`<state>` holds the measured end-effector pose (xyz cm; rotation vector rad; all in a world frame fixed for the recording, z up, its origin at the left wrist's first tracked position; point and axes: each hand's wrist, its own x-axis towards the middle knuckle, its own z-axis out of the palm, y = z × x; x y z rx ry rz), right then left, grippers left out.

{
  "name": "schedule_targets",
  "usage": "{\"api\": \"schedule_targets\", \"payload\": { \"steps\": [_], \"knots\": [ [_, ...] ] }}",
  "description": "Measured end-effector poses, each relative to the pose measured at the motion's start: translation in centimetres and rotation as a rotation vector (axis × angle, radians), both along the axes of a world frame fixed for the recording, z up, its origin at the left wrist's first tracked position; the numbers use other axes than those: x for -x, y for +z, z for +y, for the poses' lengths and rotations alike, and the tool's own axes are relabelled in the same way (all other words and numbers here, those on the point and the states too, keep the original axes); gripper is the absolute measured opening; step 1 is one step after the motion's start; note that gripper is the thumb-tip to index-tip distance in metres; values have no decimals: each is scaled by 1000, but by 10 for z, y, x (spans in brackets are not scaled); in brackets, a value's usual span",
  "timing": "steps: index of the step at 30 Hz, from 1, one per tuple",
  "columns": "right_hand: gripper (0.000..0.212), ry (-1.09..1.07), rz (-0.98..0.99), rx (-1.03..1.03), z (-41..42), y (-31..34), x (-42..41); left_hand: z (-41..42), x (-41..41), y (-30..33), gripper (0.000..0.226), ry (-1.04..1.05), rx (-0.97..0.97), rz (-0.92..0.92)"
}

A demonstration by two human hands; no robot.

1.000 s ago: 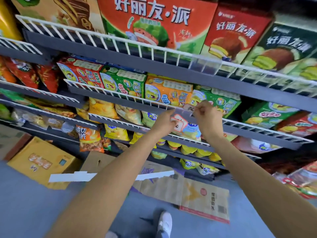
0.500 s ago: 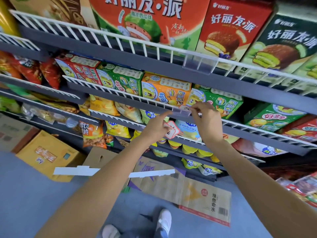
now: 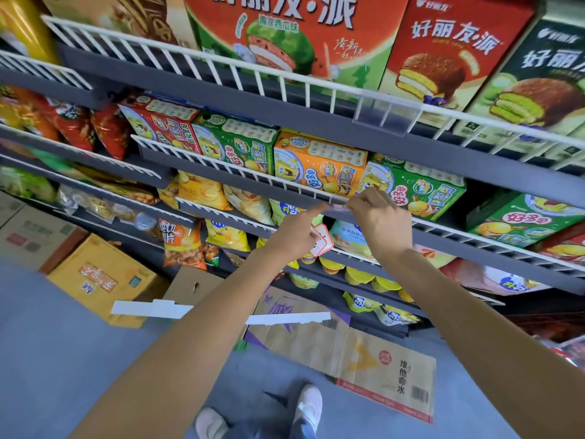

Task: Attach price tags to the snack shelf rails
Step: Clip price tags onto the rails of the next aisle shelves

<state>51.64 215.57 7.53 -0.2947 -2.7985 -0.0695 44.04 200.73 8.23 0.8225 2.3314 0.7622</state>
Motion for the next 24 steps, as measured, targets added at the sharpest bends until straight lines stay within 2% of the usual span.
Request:
{"api": "schedule_targets", "payload": {
  "steps": [9, 17, 24],
  "knots": [
    [34, -10, -7, -106, 0, -5, -5, 2, 0, 4, 62, 6, 10, -9],
    [49, 49, -45, -122, -1, 0, -6, 4, 2, 3, 63, -9, 10, 20],
    [36, 66, -7, -168, 3, -4, -9, 9, 6, 4, 55, 16, -37, 12]
  ]
}}
